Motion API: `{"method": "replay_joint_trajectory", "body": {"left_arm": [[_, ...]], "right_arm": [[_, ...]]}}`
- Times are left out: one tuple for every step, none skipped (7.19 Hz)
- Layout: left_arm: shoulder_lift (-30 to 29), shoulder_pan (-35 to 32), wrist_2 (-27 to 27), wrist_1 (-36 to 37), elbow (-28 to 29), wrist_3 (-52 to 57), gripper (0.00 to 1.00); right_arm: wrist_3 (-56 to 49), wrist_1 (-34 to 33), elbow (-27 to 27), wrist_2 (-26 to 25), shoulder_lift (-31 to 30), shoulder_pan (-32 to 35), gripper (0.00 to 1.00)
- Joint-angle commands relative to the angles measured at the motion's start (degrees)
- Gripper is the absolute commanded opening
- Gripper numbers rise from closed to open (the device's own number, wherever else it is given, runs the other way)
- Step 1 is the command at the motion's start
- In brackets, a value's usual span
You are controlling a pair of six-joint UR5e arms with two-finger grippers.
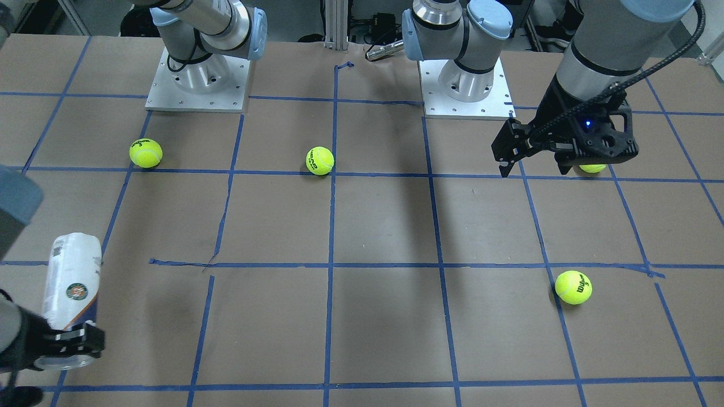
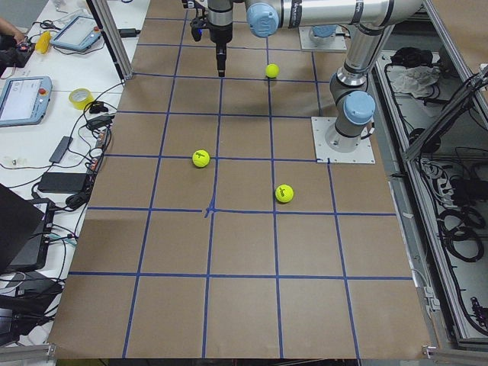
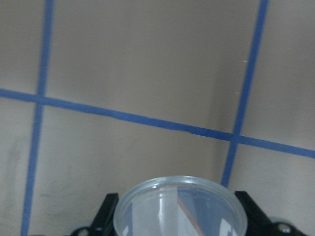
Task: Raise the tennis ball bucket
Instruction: 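Carry the tube with the right gripper toward the table centre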
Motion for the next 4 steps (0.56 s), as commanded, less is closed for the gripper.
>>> {"method": "replay_joint_trajectory", "body": {"left_arm": [[0.0,0.3,0.7,-0.5,0.4,0.0,1.0],[0.1,1.3,0.7,0.0,0.6,0.1,1.0],[0.1,5.7,1.6,-1.7,1.3,1.0,1.0],[0.8,8.4,4.2,-2.4,1.6,4.5,1.0]], "right_arm": [[-13.5,-1.3,4.4,0.7,-3.3,10.1,0.46],[-18.2,-3.6,4.9,0.7,-4.3,15.7,0.46],[-20.1,-6.8,4.9,0.3,-4.0,21.5,0.46],[-23.5,-9.3,5.1,0.5,-2.8,26.2,0.46]]}}
